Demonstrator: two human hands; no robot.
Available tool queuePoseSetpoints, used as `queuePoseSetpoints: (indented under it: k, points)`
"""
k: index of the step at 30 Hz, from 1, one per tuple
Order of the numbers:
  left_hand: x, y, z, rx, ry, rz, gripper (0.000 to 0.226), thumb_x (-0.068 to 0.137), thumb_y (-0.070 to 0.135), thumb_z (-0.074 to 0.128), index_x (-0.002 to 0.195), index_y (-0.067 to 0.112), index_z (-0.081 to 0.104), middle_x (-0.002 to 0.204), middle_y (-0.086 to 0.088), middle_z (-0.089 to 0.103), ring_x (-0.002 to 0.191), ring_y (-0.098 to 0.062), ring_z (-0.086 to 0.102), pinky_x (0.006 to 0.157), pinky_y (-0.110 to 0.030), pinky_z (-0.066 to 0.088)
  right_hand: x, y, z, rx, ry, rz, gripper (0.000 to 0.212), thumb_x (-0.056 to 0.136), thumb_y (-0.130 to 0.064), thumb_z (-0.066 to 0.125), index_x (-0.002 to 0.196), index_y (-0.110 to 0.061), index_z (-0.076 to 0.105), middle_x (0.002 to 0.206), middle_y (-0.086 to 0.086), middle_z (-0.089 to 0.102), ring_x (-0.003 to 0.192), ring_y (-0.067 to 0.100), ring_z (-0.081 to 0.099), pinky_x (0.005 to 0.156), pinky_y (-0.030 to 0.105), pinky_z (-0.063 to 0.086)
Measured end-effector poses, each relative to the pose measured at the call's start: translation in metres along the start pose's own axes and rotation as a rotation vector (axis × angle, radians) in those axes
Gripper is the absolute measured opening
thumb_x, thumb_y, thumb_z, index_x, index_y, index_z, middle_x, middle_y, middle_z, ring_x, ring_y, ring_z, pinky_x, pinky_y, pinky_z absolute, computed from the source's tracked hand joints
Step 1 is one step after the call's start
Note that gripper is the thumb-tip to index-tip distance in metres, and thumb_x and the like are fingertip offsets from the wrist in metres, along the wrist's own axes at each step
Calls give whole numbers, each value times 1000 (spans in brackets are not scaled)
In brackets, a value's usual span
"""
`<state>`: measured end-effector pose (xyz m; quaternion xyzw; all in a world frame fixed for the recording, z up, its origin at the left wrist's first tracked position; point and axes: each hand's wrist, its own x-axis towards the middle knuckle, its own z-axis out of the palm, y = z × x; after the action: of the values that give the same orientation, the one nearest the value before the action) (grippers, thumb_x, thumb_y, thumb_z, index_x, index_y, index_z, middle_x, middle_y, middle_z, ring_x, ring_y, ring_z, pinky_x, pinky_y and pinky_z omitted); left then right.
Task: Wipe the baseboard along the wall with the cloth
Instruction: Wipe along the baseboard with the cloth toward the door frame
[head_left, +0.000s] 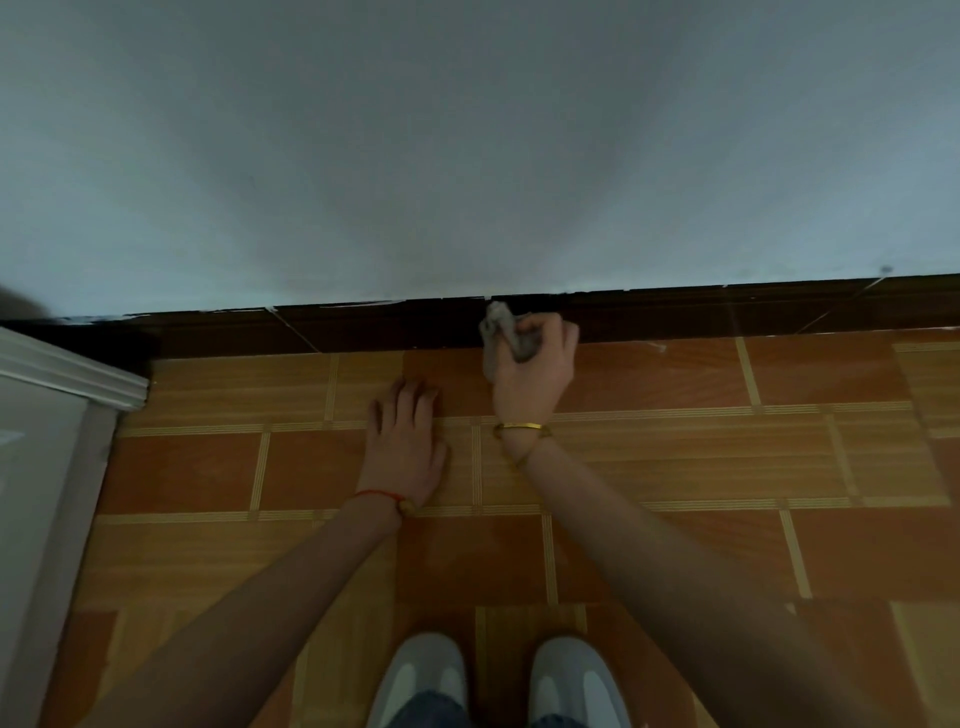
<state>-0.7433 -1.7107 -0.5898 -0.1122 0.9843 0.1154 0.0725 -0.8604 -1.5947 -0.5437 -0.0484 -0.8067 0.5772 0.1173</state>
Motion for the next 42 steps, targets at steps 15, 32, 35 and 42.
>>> queuePoseSetpoints:
  k: [15, 32, 35, 42]
  points:
    - [4, 9, 35, -130, 303, -41, 46, 96, 26, 38, 135, 6, 48, 143, -18, 45, 135, -37, 41, 121, -58, 21, 32, 4, -40, -24, 273, 4, 21, 75, -3, 72, 88, -11, 59, 101, 7, 55, 91, 12, 55, 79, 11, 47]
    - [2, 5, 32, -164, 312, -25, 46, 94, 25, 41, 136, 7, 50, 143, -16, 45, 137, -36, 39, 121, -57, 20, 42, 4, -49, -38, 410, 96, 20, 78, -8, 68, 91, -18, 57, 100, 1, 55, 89, 12, 56, 78, 19, 48]
    - [2, 6, 32, -163, 322, -23, 46, 94, 25, 41, 136, 8, 50, 143, -15, 45, 135, -34, 41, 121, -57, 21, 26, 0, -32, -60, 290, 25, 20, 77, -5, 69, 90, -14, 58, 102, 5, 55, 91, 12, 56, 78, 9, 45]
    - [3, 5, 33, -144, 338, -14, 47, 94, 24, 47, 138, 7, 50, 144, -16, 46, 136, -35, 42, 121, -56, 23, -20, 7, 34, -60, -33, 1, 22, 68, 4, 73, 83, -7, 62, 94, 3, 52, 75, -5, 49, 69, 3, 39]
